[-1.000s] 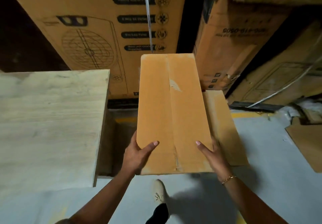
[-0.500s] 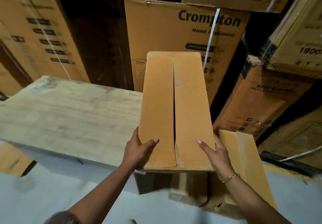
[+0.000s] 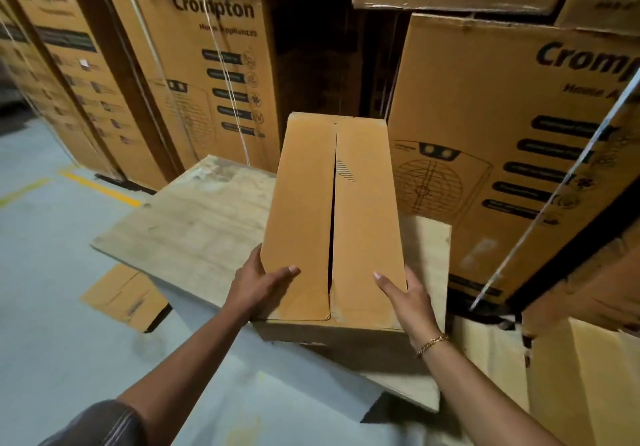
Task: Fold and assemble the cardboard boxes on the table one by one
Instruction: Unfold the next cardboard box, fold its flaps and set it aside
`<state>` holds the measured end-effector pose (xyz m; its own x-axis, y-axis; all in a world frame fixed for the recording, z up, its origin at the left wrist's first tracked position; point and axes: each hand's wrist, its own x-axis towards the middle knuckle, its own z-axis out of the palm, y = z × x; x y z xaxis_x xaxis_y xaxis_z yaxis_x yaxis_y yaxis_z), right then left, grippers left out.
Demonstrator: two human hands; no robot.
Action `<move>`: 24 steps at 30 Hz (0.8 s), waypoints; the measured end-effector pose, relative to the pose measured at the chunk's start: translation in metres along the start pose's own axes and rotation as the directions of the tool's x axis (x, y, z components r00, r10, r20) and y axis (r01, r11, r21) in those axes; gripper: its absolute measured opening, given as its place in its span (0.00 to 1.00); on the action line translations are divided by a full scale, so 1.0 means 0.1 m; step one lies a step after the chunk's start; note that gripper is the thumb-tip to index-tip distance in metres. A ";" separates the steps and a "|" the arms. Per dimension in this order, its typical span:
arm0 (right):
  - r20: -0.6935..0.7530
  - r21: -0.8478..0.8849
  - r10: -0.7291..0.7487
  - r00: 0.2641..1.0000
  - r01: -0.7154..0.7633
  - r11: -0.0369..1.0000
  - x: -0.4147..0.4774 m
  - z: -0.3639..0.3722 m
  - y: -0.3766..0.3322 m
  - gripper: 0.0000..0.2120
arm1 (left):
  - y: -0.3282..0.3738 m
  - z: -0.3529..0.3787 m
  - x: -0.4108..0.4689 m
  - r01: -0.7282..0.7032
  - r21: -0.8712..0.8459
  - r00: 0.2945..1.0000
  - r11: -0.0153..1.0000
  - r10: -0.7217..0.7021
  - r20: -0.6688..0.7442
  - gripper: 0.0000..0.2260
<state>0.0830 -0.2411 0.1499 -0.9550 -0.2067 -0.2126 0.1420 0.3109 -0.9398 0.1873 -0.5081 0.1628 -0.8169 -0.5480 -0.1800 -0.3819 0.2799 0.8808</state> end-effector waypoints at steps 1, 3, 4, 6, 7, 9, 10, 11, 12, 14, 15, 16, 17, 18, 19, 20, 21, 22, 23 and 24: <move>0.002 0.001 0.017 1.000 -0.017 1.000 0.06 0.24 -0.08 0.42 | -0.08 -0.18 0.15 0.016 0.009 1.000 1.000 -0.016 0.003 0.40; 0.008 -0.008 0.045 0.999 -0.045 0.999 0.19 0.67 -0.17 0.41 | -0.22 -0.50 0.40 0.043 0.018 0.999 0.999 -0.043 0.014 0.39; 0.016 -0.014 0.058 0.998 -0.058 0.998 0.24 0.85 -0.21 0.40 | -0.29 -0.63 0.53 0.055 0.017 0.998 0.998 -0.055 0.020 0.39; 0.033 -0.027 0.080 0.996 -0.079 0.996 0.35 1.13 -0.31 0.38 | -0.42 -0.84 0.75 0.069 0.018 0.997 0.997 -0.070 0.027 0.38; 0.042 -0.034 0.089 0.995 -0.088 0.996 0.39 1.25 -0.36 0.38 | -0.47 -0.91 0.85 0.076 0.021 0.997 0.997 -0.077 0.032 0.38; 0.057 -0.053 0.106 0.993 -0.103 0.993 0.50 1.44 -0.41 0.38 | -0.58 -1.02 1.00 0.087 0.038 0.995 0.996 -0.088 0.037 0.37; 0.056 -0.076 0.116 0.992 -0.112 0.991 0.56 1.51 -0.43 0.37 | -0.63 -1.05 1.07 0.083 0.057 0.996 0.995 -0.085 0.030 0.36; 0.048 -0.104 0.116 0.992 -0.111 0.988 0.62 1.57 -0.46 0.36 | -0.67 -1.07 1.13 0.079 0.085 0.997 0.993 -0.080 0.017 0.35; 0.044 -0.145 0.121 0.992 -0.113 0.983 0.68 1.61 -0.47 0.35 | -0.72 -1.09 1.18 0.073 0.112 0.997 0.991 -0.074 0.002 0.34; 0.049 -0.258 0.130 0.990 -0.113 0.959 0.80 1.67 -0.47 0.34 | -0.80 -1.09 1.25 0.071 0.164 0.997 0.984 -0.069 -0.018 0.32; 0.058 -0.329 0.130 0.990 -0.104 0.938 0.86 1.71 -0.46 0.34 | -0.84 -1.08 1.26 0.064 0.196 0.998 0.979 -0.061 -0.021 0.31; 0.062 -0.400 0.132 0.989 -0.097 0.911 0.89 1.75 -0.47 0.35 | -0.88 -1.07 1.26 0.053 0.228 0.999 0.972 -0.048 -0.025 0.31; 0.056 -0.478 0.117 0.992 -0.076 0.875 0.92 1.80 -0.47 0.37 | -0.91 -1.04 1.27 0.039 0.264 0.999 0.964 -0.032 -0.029 0.31; 0.043 -0.571 0.084 0.996 -0.045 0.820 0.95 1.86 -0.48 0.39 | -0.94 -1.01 1.28 0.033 0.302 0.999 0.953 -0.022 -0.038 0.32; 0.044 -0.674 0.035 0.998 0.003 0.739 0.96 1.93 -0.52 0.40 | -0.95 -0.98 1.29 0.037 0.342 0.999 0.939 -0.023 -0.046 0.33; 0.063 -0.761 -0.020 0.998 0.061 0.646 0.96 2.01 -0.57 0.42 | -0.95 -0.95 1.31 0.048 0.378 0.998 0.924 -0.031 -0.053 0.34; 0.099 -0.820 -0.063 0.993 0.118 0.560 0.96 2.10 -0.61 0.44 | -0.96 -0.92 1.31 0.061 0.404 0.997 0.913 -0.041 -0.058 0.35; 0.130 -0.852 -0.080 0.988 0.153 0.500 0.95 2.20 -0.65 0.46 | -0.96 -0.90 1.32 0.069 0.420 0.997 0.905 -0.045 -0.065 0.36; 0.150 -0.868 -0.071 0.986 0.166 0.468 0.95 2.30 -0.68 0.48 | -0.97 -0.89 1.32 0.072 0.433 0.996 0.899 -0.045 -0.073 0.37; 0.164 -0.880 -0.052 0.985 0.170 0.444 0.95 2.38 -0.69 0.49 | -0.98 -0.89 1.31 0.069 0.446 0.996 0.892 -0.038 -0.077 0.38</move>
<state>0.0440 -0.5033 0.1307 -0.9053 -0.3720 -0.2049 -0.3283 0.9191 -0.2178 0.1557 -0.6775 0.0919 -0.7657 -0.6177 -0.1793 -0.5899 0.5634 0.5785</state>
